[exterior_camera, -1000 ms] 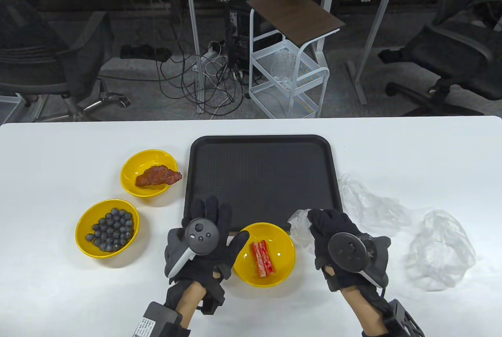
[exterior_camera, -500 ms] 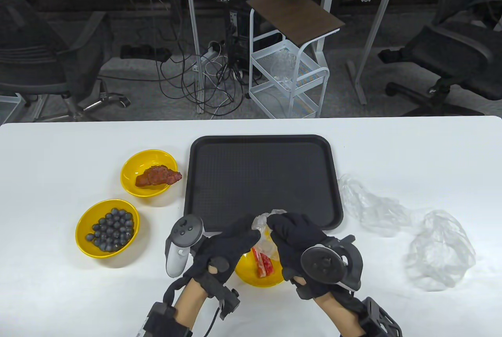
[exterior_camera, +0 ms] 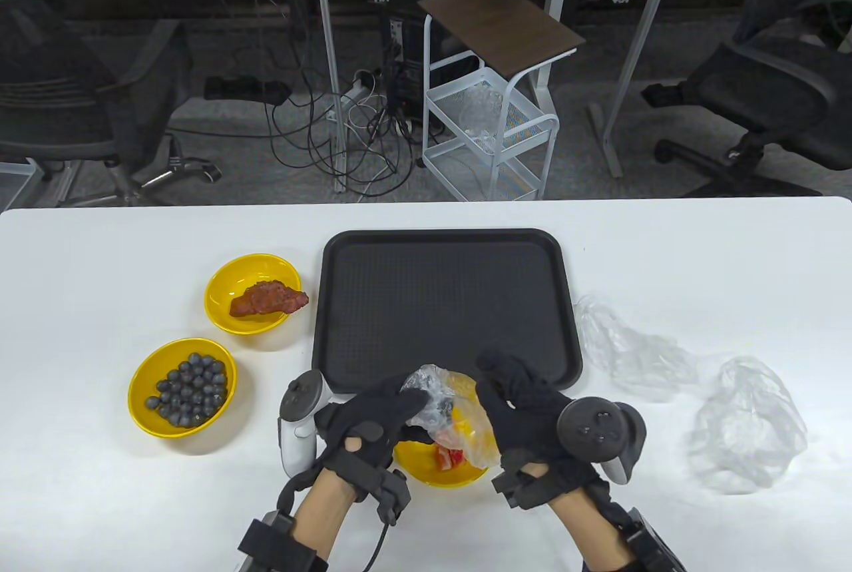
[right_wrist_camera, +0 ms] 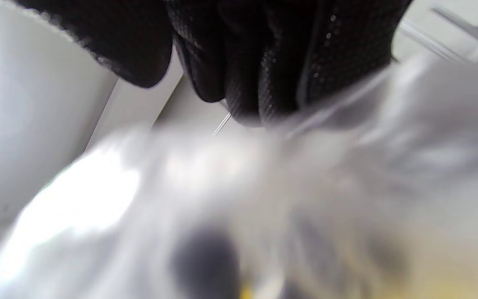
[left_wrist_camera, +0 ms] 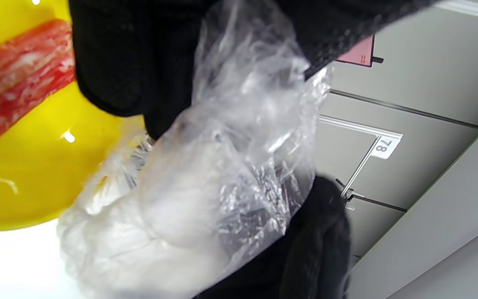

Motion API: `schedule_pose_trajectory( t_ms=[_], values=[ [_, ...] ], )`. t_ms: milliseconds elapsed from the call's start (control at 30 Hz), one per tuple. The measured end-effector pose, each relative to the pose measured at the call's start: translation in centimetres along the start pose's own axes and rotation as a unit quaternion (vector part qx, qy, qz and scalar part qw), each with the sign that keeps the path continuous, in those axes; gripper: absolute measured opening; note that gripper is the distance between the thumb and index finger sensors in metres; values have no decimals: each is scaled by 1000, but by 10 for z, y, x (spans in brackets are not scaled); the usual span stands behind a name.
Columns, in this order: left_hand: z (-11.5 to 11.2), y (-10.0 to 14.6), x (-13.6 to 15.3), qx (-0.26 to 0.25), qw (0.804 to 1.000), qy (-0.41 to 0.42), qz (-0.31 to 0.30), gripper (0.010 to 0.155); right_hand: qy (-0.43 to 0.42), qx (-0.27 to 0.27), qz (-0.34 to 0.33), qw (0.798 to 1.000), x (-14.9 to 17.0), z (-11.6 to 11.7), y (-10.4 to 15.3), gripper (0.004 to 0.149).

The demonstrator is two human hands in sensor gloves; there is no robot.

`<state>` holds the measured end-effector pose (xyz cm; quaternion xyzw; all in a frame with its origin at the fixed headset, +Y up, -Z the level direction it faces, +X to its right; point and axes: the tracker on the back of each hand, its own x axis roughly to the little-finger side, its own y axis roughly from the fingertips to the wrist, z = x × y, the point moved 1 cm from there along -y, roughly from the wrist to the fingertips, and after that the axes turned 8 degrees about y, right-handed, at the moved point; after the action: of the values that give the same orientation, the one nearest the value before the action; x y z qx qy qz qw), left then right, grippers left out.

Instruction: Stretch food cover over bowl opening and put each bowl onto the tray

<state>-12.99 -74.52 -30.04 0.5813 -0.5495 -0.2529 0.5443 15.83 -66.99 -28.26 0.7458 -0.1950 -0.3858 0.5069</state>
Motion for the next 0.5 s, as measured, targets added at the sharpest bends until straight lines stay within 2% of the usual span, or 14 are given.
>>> schedule_pose_trajectory(
  t_ms=[100,200,233,333,500],
  values=[
    [4,1,-2,15,999,28,-6,42,-14,20,75,997,25,-11,0,55],
    [6,2,-2,39,998,56,-13,42,-29,-5,140,990,47,-9,1,57],
    [6,2,-3,49,996,65,-18,42,-52,-39,166,984,57,-3,1,60],
    [6,1,-5,85,991,97,-34,42,-93,-95,201,971,71,12,3,68],
    [2,1,-5,147,976,154,-39,42,-222,-181,202,936,80,41,5,81]
  ],
)
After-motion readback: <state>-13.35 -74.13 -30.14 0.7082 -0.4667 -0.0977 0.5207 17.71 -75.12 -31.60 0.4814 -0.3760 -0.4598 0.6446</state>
